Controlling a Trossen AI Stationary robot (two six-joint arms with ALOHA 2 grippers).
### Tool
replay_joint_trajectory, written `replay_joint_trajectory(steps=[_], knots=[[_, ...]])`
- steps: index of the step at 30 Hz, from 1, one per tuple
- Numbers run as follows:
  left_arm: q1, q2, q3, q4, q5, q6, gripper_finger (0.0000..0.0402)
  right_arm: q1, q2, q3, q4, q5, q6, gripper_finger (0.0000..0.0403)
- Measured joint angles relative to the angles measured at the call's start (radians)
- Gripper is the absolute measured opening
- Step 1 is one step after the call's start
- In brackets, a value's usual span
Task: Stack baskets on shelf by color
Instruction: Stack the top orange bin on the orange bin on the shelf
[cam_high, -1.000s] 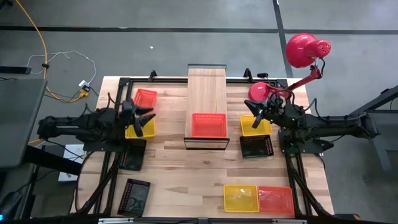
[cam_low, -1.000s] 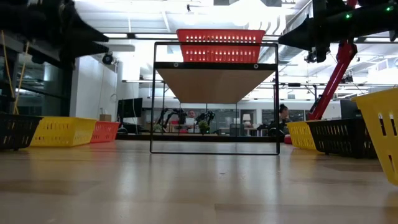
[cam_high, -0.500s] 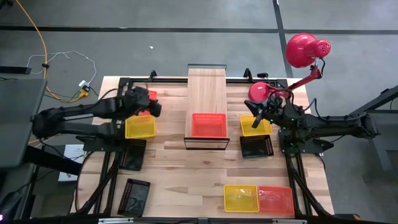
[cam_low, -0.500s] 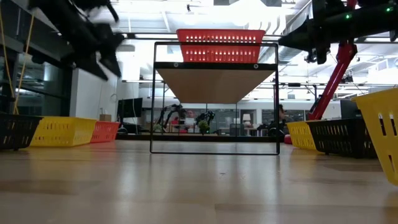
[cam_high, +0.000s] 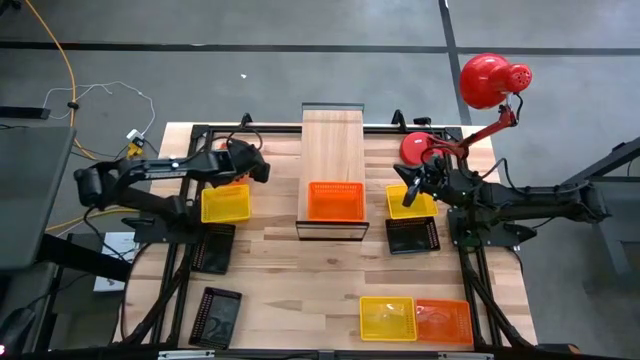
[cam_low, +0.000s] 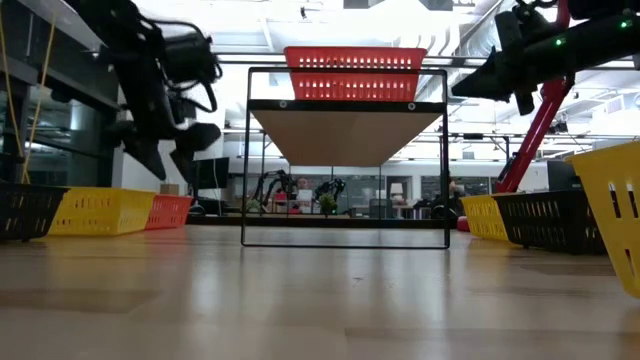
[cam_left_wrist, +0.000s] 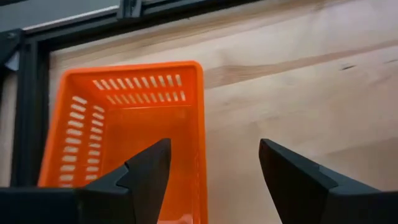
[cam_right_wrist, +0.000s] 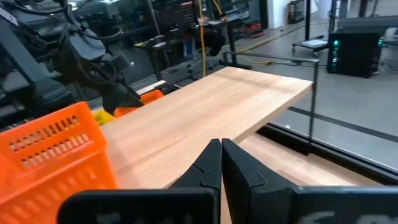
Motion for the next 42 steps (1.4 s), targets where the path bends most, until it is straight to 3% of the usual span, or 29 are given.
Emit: replay_joint_trajectory(steps=[7, 15, 19, 26, 35, 42], knots=[[0.073, 0.113, 0.000, 0.081, 0.122, 0.040, 0.0232, 0.000, 0.000, 0.000, -0.002, 0.014, -0.008, 0.0000], [0.095, 0.145, 0.000, 0.059, 0.140, 0.073, 0.0214, 0.000, 0.000, 0.000, -0.001, 0.015, 0.034, 0.0000], [0.095, 0.137, 0.000, 0.033, 0.122, 0.076, 0.0160, 0.000, 0.000, 0.000, -0.001, 0.016, 0.038, 0.0000], [0.095, 0.136, 0.000, 0.016, 0.107, 0.106, 0.0014, 0.000, 0.000, 0.000, -0.001, 0.024, 0.062, 0.0000], [0.087, 0.123, 0.086, -0.037, 0.089, 0.215, 0.0004, 0.000, 0.000, 0.000, -0.001, 0.024, 0.062, 0.0000], [0.027, 0.043, 0.285, -0.177, -0.020, 0.342, 0.0001, 0.000, 0.000, 0.000, -0.001, 0.025, 0.056, 0.0000]])
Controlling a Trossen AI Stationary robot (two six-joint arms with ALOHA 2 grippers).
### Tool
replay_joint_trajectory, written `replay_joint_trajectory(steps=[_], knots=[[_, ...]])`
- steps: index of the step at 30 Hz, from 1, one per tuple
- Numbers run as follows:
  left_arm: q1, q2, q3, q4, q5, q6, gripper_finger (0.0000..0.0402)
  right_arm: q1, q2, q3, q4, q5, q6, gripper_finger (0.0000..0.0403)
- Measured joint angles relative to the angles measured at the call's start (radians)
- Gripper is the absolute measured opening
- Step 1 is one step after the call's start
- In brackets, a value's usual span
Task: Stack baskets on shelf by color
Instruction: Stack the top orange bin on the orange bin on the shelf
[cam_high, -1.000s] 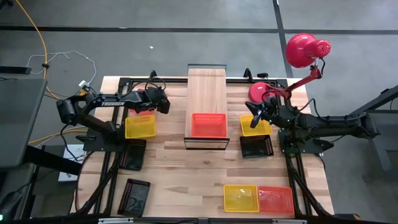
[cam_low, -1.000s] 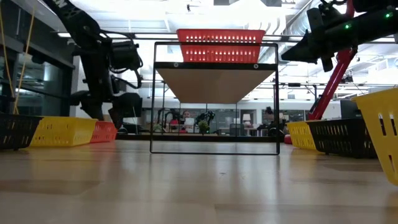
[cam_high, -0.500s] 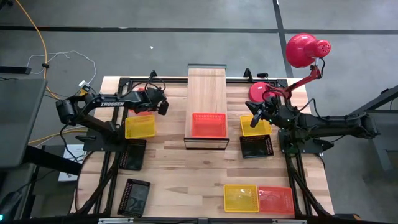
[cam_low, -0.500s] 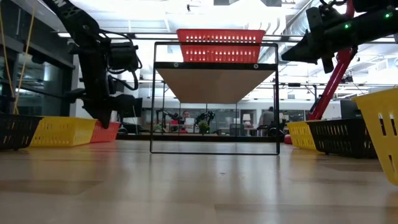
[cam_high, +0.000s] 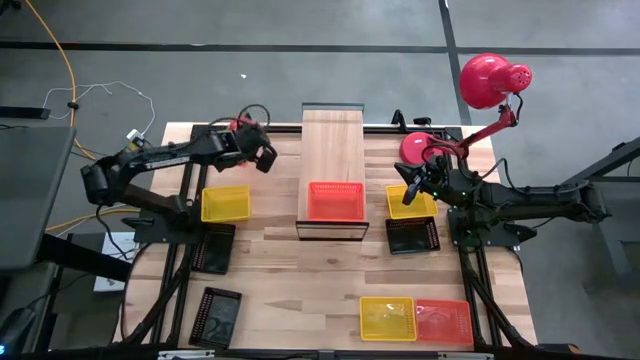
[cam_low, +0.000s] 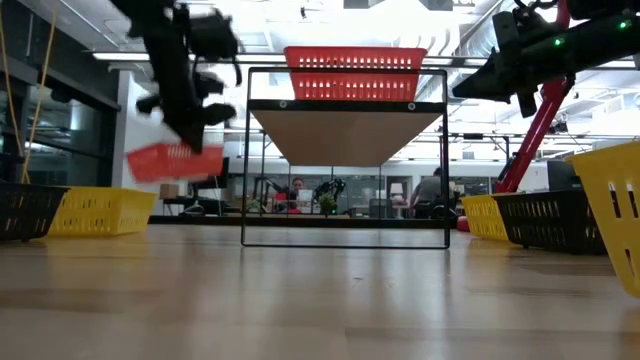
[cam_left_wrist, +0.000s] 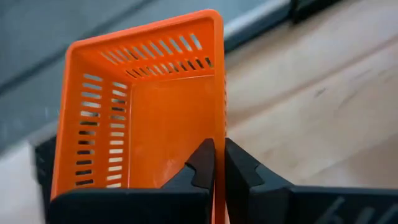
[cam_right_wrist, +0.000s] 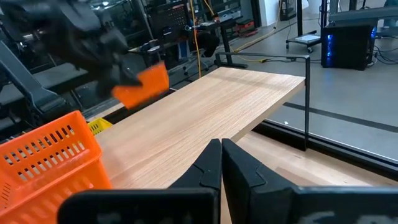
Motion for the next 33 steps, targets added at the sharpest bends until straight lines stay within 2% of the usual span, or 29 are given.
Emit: replay_joint_trajectory(steps=[5, 10, 16, 20, 25, 28, 33], knots=[[-0.131, -0.067, 0.140, -0.048, -0.053, 0.137, 0.0001, 0.000, 0.000, 0.000, 0.000, 0.001, 0.000, 0.0000], [-0.363, -0.073, 0.256, -0.040, -0.093, 0.274, 0.0000, 0.000, 0.000, 0.000, -0.001, 0.001, 0.001, 0.0000], [-0.669, 0.023, 0.368, 0.048, -0.207, 0.398, 0.0000, 0.000, 0.000, 0.000, 0.000, 0.001, 0.005, 0.0000], [-0.798, 0.122, 0.472, 0.103, -0.237, 0.479, 0.0000, 0.000, 0.000, 0.000, -0.001, 0.001, 0.005, 0.0000], [-0.869, 0.261, 0.606, 0.113, -0.235, 0.563, 0.0000, 0.000, 0.000, 0.000, -0.009, 0.002, 0.006, 0.0000], [-0.868, 0.342, 0.663, 0.115, -0.231, 0.610, 0.0000, 0.000, 0.000, 0.000, -0.018, 0.002, 0.012, 0.0000], [-0.833, 0.446, 0.686, 0.108, -0.235, 0.623, 0.0000, 0.000, 0.000, 0.000, -0.031, 0.002, 0.026, 0.0000]])
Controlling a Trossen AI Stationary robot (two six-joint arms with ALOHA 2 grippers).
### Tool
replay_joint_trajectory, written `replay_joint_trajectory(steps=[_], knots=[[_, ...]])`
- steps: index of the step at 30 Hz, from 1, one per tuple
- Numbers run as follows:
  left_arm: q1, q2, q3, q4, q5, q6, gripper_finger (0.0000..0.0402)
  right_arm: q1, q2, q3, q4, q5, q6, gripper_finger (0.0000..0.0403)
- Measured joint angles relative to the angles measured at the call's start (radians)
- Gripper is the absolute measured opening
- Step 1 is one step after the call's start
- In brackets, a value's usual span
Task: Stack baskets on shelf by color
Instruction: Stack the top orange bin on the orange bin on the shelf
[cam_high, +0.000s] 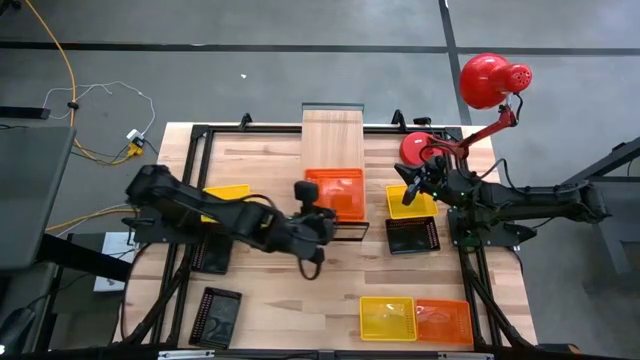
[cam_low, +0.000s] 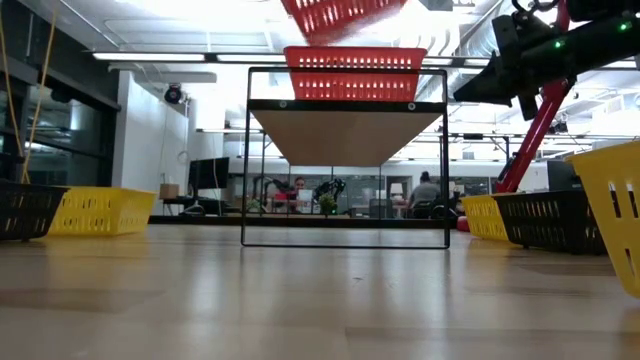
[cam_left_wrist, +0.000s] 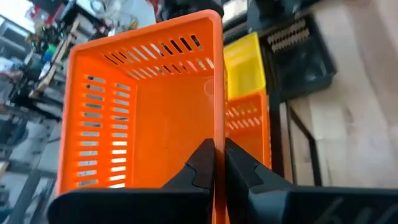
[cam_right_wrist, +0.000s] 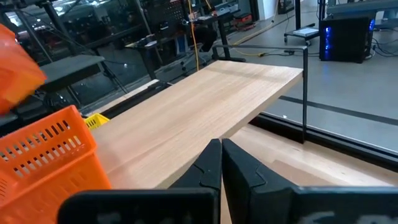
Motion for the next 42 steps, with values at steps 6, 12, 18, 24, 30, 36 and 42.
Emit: replay_joint_trajectory(steps=[6, 12, 18, 24, 30, 36, 42], knots=[[0.027, 0.047, 0.000, 0.001, 0.005, -0.074, 0.0000, 0.000, 0.000, 0.000, -0.034, 0.000, -0.002, 0.0000], [0.037, 0.045, 0.000, -0.011, 0.114, -0.107, 0.0000, 0.000, 0.000, 0.000, -0.069, 0.000, -0.002, 0.0000], [0.039, 0.043, 0.000, -0.061, 0.147, -0.112, 0.0000, 0.000, 0.000, 0.000, -0.083, 0.001, -0.002, 0.0000], [0.061, 0.042, 0.000, -0.098, 0.152, -0.139, 0.0000, 0.000, 0.000, 0.000, -0.082, 0.001, -0.002, 0.0000], [0.079, 0.042, 0.000, -0.103, 0.254, -0.140, 0.0009, 0.000, 0.000, 0.000, -0.082, 0.001, -0.002, 0.0000], [0.076, 0.042, 0.000, -0.103, 0.260, -0.130, 0.0030, 0.000, 0.000, 0.000, -0.082, 0.001, -0.002, 0.0000], [0.075, 0.042, 0.000, -0.102, 0.236, -0.129, 0.0081, 0.000, 0.000, 0.000, -0.082, 0.010, -0.002, 0.0000]])
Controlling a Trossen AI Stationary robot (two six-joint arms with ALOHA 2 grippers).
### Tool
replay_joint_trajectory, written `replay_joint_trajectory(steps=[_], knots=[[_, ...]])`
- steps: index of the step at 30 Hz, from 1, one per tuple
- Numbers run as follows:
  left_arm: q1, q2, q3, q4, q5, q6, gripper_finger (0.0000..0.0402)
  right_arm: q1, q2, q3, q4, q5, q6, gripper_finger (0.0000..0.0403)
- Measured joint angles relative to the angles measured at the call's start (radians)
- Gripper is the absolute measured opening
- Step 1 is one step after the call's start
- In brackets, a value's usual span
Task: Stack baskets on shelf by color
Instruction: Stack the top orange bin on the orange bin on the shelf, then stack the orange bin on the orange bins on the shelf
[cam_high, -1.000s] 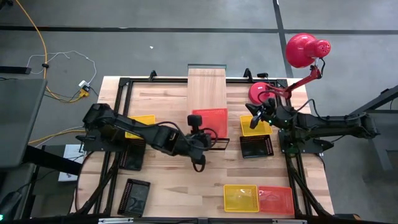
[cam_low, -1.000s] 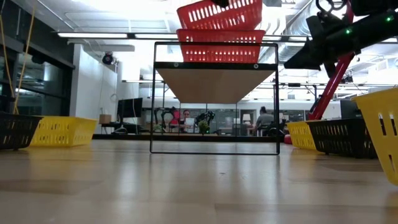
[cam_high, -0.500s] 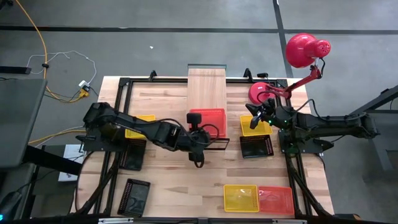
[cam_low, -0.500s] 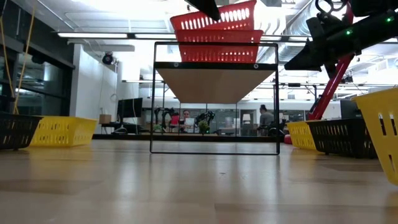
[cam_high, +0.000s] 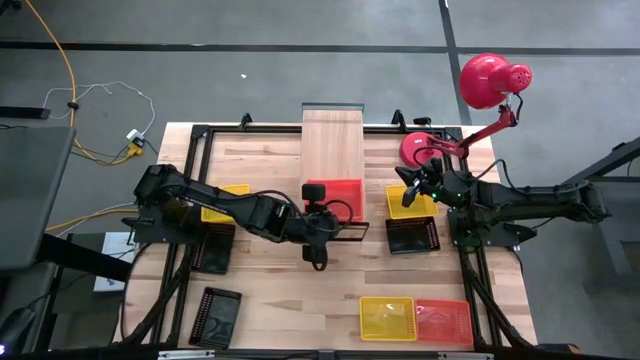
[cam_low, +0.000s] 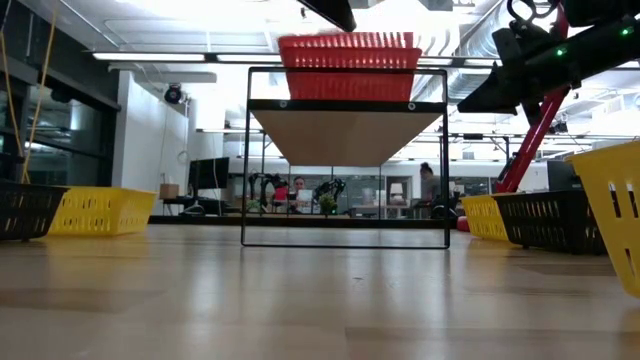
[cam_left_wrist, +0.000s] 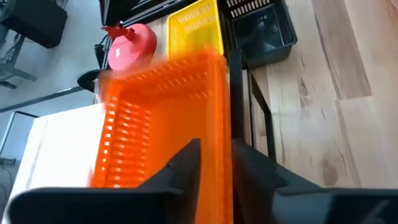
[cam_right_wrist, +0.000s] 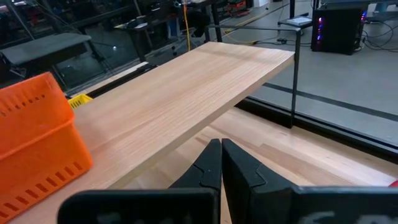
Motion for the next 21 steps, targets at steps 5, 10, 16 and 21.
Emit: replay_joint_trajectory(steps=[5, 10, 16, 21], knots=[[0.000, 0.000, 0.000, 0.000, -0.008, 0.021, 0.0139, 0.000, 0.000, 0.000, 0.000, 0.000, 0.001, 0.0000], [-0.001, -0.012, 0.000, -0.009, -0.050, 0.044, 0.0181, 0.000, 0.000, 0.000, 0.001, -0.003, 0.001, 0.0000], [-0.002, -0.105, 0.002, -0.069, -0.032, -0.012, 0.0193, 0.000, -0.001, 0.000, 0.055, -0.059, 0.000, 0.0000], [-0.005, -0.252, -0.029, -0.075, 0.040, -0.129, 0.0191, 0.001, -0.002, 0.000, 0.186, -0.192, -0.001, 0.0000]])
